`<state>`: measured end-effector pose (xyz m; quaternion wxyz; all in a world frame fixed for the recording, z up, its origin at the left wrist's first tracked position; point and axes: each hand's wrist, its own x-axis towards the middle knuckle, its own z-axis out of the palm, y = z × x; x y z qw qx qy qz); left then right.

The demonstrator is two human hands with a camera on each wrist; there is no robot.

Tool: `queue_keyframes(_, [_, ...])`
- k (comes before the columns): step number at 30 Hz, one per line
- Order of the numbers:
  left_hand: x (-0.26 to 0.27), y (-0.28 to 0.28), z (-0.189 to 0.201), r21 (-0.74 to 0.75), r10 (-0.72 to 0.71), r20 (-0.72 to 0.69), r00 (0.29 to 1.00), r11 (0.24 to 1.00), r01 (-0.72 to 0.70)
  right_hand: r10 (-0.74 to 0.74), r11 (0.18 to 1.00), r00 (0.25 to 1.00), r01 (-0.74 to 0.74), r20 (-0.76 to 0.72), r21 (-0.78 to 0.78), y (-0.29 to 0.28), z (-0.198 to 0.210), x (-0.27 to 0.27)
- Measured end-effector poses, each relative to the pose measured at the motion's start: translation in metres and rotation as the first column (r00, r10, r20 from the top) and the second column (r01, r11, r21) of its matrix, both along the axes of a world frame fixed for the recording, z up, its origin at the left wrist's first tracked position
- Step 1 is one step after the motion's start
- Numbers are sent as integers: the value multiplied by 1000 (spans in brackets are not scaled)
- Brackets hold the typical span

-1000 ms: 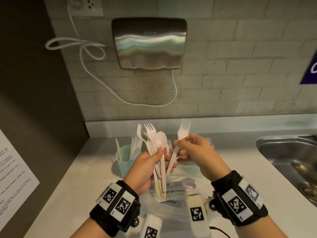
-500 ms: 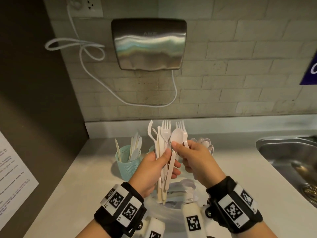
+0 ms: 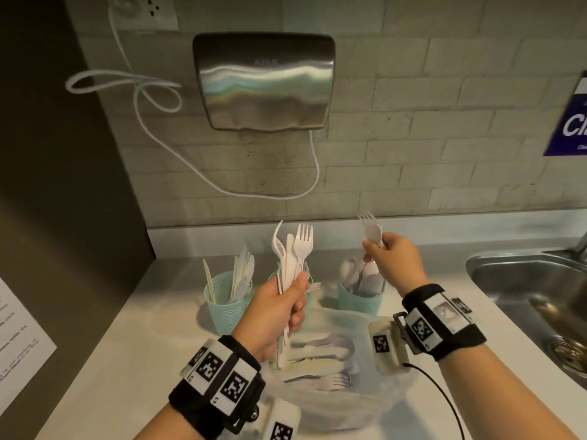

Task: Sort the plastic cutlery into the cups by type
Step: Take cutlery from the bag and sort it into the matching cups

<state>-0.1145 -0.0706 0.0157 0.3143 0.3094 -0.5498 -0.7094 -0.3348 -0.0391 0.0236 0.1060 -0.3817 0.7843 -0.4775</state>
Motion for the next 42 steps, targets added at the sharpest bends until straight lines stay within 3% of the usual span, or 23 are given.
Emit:
queue_keyframes(3, [-1, -1, 0, 19, -20, -18, 1000, 1000, 20, -25, 999, 995, 27, -93, 17, -2, -3, -2])
queue_keyframes(7, [-1, -3, 2, 65, -24, -45, 999, 998, 27, -93, 995, 990, 90, -104, -40, -1, 2, -8])
queue_keyframes(11, [-2, -2, 2, 106, -34, -60, 998, 994, 40, 23, 957, 989, 21, -147, 289, -5, -8, -6])
queue_keyframes(13, [-2, -2, 2, 113, -41, -74, 996, 992, 49, 15, 951, 991, 26, -131, 309, -1, -8, -4])
queue_keyframes(17, [-2, -3, 0, 92, -42, -95, 995, 994, 51, 36, 995, 989, -23, -145, 94, 13, 22, 12])
queue_keyframes(20, [-5, -2, -3, 12, -31, -51, 998, 999, 31, 222, 975, 975, -221, 28, -32, 22, 43, 44])
queue_keyframes(24, [-10, 0, -5, -81, 11, 27, 1000, 997, -9, 430, 899, 870, -437, 241, -26, 25, 39, 86])
queue_keyframes(32, [-4, 6, -2, -185, -8, 5, 1000, 983, 9, 430, 901, 827, -368, 361, -230, 18, 30, 101])
queue_keyframes(37, [-2, 10, 2, -146, -17, -44, 999, 989, 10, 393, 909, 833, -289, 389, -300, 20, 30, 103])
queue_keyframes(40, [0, 12, 5, -62, -9, -110, 994, 998, 3, 393, 903, 799, -243, 455, -354, 22, 32, 99])
queue_keyframes(42, [1, 11, 7, -84, -7, -107, 994, 997, -2, 414, 892, 779, -245, 471, -379, 24, 35, 99])
